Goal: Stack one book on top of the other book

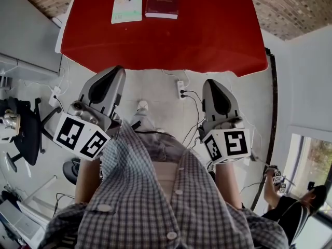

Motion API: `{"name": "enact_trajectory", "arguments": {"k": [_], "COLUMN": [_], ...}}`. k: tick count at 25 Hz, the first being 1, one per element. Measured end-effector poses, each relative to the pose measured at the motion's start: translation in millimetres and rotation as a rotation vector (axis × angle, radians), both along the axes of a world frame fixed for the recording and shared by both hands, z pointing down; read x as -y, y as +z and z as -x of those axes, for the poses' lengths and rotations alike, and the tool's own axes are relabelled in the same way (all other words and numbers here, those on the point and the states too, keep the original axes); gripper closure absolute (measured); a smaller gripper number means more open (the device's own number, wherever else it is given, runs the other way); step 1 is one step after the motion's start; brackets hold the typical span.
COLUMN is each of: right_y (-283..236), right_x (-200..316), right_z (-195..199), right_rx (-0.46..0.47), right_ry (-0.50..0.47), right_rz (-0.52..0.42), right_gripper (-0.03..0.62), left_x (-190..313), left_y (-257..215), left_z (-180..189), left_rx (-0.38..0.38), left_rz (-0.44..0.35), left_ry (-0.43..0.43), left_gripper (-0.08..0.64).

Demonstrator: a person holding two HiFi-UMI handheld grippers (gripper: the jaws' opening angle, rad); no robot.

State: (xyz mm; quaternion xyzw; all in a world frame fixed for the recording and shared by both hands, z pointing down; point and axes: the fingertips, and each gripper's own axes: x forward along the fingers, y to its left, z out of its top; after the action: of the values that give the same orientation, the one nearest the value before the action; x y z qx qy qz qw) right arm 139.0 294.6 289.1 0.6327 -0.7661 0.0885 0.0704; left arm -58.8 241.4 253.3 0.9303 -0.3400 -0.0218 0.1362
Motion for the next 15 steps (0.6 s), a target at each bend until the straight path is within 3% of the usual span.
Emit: {"name": "enact_trajectory", "arguments": {"k": [6, 9, 11, 15], "right_y": [-2.7, -3.6, -4.1, -5.8], "right_x": [33.1, 50.3, 61.4, 79.8], "right_z": [9.7, 15.4, 19.0, 24.6], "right_rx": [-0.007, -0.010, -0.011, -0.014], "right_ry": [0.012, 0.012, 0.013, 0.021], "right_rz": [0.003, 0.004, 0.003, 0.000], "right_gripper": [0.586, 0.586, 0.586, 0.586], "left_x": [36.2, 56.4, 69.4, 86.3], "left_y": [1.2, 9.0, 21.5, 58.6], "left_z": [5.1, 5.3, 0.1, -20.8], "left_rx": [0.008, 0.091, 0.240, 0.690], "left_rz": [-0.002, -0.020, -0.064, -0.257], "left_ry": [0.020, 0.022, 0.040, 0.157], "left_gripper": [0.552, 0.552, 0.552, 0.554]}}
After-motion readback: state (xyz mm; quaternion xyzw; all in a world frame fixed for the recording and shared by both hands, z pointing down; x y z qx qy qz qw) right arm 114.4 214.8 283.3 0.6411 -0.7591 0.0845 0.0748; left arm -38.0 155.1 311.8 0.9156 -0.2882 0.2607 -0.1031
